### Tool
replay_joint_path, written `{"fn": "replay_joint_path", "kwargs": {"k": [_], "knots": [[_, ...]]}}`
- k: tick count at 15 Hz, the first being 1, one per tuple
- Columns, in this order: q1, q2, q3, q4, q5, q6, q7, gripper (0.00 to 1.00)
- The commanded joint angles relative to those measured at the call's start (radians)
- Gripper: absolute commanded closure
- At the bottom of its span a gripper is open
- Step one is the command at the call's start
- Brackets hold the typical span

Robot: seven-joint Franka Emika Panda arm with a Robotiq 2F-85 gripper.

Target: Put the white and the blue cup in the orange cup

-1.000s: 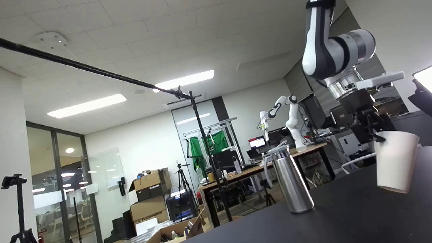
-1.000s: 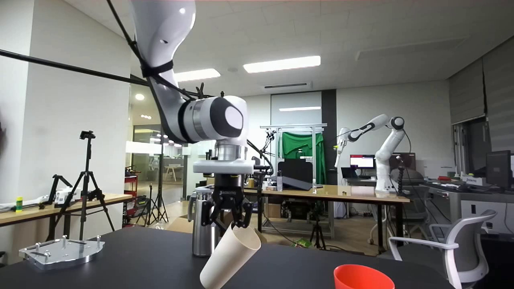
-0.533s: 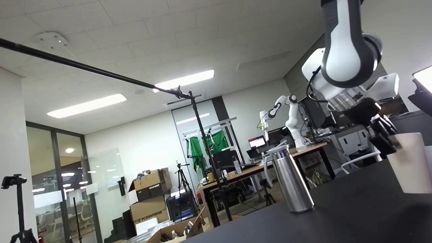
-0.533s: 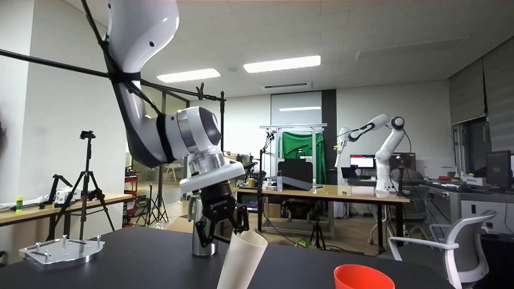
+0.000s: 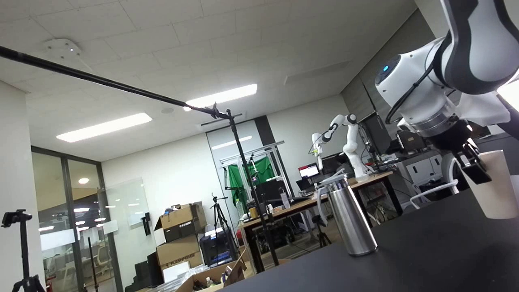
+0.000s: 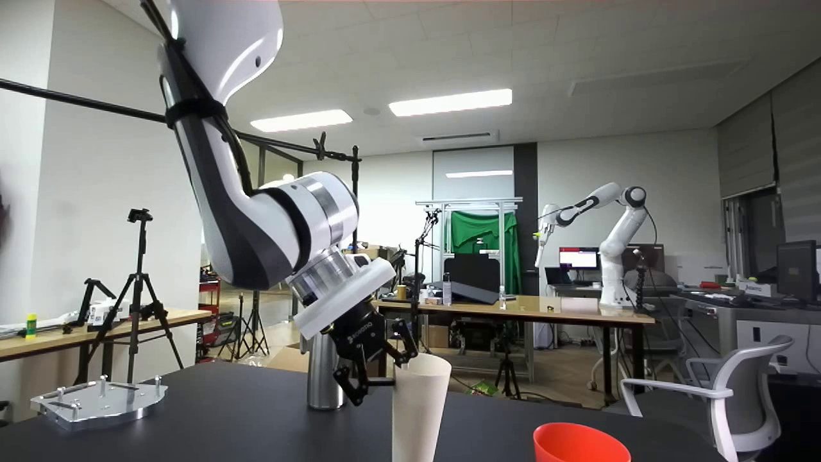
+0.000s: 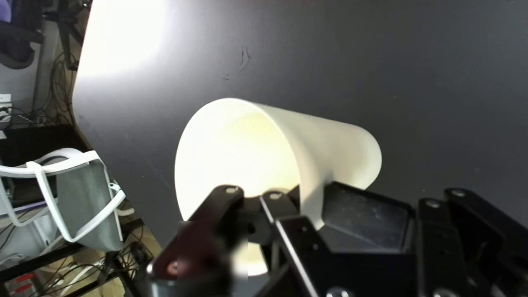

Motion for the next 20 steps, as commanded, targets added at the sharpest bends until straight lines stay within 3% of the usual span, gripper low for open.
{"fn": "replay_joint_path", "kwargs": {"k": [1, 3, 7, 8, 11, 15, 20], "knots": [[0.03, -0.027, -0.033, -0.016, -0.129, -0.017, 0.153, 1.0], [0.018, -0.056, -0.025, -0.021, -0.071, -0.038, 0.121, 1.0], [-0.009, -0.146, -0.005, -0.022, 0.185, -0.094, -0.062, 1.0], [-0.125, -0.178, 0.114, -0.008, 0.194, -0.14, -0.075, 1.0], [-0.202, -0.232, 0.187, 0.026, 0.285, -0.206, -0.143, 1.0], [-0.283, -0.271, 0.252, 0.085, 0.342, -0.274, -0.197, 1.0], [-0.342, -0.267, 0.273, 0.165, 0.344, -0.36, -0.219, 1.0]]}}
